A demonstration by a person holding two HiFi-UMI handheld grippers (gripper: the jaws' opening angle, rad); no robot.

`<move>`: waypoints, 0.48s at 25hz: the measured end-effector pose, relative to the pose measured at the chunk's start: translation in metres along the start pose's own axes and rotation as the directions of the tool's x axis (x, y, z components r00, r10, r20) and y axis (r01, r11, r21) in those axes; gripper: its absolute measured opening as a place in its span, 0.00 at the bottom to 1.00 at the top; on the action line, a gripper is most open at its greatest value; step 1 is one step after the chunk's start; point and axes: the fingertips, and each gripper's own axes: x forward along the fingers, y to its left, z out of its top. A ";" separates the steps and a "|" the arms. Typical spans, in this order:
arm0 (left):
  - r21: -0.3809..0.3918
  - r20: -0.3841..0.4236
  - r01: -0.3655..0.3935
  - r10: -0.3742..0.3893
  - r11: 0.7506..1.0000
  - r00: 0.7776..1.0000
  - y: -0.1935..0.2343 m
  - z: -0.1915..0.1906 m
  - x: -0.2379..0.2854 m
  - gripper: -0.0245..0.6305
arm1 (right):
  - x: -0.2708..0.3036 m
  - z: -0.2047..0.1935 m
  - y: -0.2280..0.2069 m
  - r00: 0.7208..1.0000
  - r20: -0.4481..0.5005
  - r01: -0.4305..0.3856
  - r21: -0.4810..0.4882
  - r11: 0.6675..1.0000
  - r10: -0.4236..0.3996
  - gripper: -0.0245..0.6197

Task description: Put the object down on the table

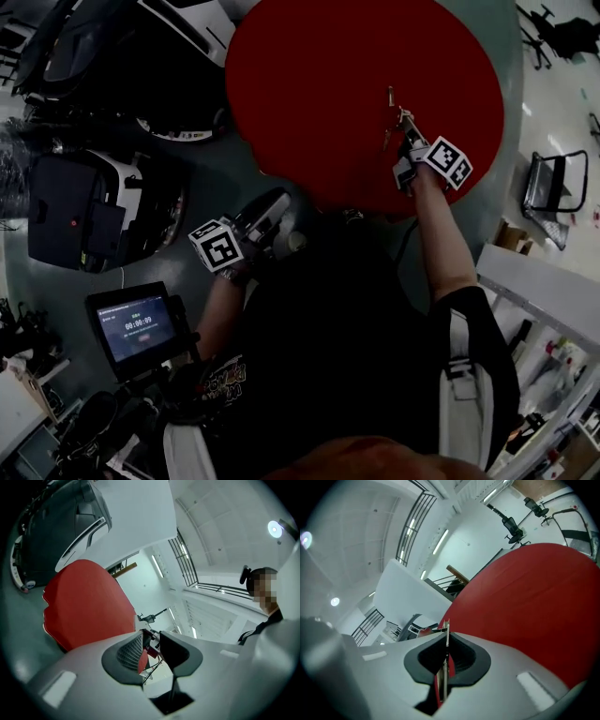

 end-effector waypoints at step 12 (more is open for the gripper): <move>0.014 0.121 -0.176 0.173 0.984 0.977 0.013 0.024 0.016 0.22 | 0.127 0.021 -0.064 0.975 -0.194 0.108 0.013 0.994 -0.104 0.05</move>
